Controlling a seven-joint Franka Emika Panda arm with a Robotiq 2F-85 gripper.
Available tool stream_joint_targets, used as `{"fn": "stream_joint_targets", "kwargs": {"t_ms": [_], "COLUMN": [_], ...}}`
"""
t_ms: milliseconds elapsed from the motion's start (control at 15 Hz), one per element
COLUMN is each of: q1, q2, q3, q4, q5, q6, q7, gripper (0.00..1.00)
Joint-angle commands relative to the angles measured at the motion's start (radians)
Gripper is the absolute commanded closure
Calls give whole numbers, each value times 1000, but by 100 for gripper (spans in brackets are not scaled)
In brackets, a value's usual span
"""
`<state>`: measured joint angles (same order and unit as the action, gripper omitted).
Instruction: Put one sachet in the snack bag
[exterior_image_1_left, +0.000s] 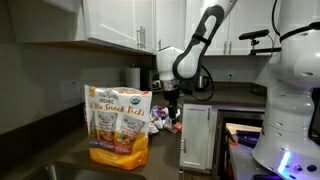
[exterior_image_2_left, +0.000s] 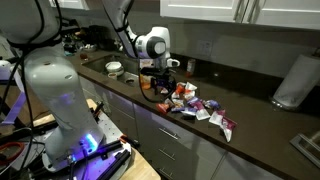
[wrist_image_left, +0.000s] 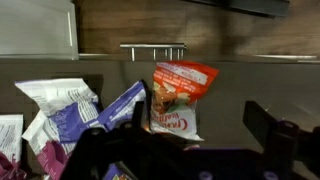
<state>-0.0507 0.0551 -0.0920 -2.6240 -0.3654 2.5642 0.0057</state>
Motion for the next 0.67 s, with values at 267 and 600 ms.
{"fn": "stream_joint_targets", "kwargs": {"t_ms": [267,600], "q1": [2,46], "q2": [153,199], "q3": [-38,-86], "q4": [5,0], "q5": [-51,-90], "q6": [189,313], "q7": [82,82], "gripper": [0,28]}}
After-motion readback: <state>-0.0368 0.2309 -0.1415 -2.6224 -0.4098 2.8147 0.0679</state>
